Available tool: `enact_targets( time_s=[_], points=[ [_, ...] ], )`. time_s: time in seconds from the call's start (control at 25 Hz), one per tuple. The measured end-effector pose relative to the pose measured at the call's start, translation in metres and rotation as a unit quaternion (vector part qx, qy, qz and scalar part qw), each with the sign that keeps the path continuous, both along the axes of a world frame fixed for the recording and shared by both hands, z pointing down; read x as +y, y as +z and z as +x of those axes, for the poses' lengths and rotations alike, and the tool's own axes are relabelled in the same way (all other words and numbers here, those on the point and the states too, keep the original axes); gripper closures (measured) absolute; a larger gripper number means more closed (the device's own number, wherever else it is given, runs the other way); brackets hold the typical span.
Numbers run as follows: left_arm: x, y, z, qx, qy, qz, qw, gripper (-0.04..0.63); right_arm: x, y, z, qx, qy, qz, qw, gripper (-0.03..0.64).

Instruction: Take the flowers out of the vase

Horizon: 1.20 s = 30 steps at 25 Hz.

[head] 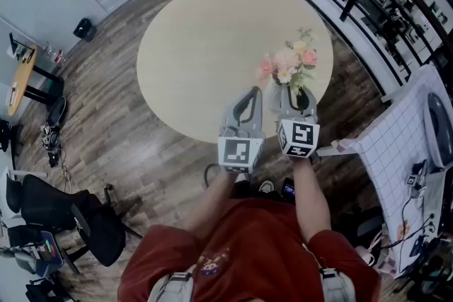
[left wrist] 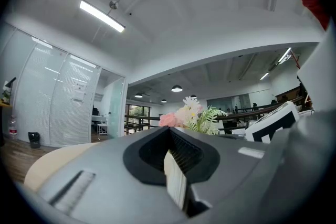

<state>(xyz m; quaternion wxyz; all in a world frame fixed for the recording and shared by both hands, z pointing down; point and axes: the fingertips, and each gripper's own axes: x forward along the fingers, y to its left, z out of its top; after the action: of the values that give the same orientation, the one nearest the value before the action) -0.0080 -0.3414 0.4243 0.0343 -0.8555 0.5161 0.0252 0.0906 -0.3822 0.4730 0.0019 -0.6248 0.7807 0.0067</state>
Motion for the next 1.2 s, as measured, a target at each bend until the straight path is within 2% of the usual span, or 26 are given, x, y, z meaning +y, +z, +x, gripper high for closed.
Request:
enact_targets(
  time_s=[1.2],
  points=[
    [-0.001, -0.005, 0.003, 0.008, 0.007, 0.001, 0.9999, 0.591, 0.007, -0.060, 0.008, -0.010, 0.004, 0.064, 0.998, 0.537]
  ],
)
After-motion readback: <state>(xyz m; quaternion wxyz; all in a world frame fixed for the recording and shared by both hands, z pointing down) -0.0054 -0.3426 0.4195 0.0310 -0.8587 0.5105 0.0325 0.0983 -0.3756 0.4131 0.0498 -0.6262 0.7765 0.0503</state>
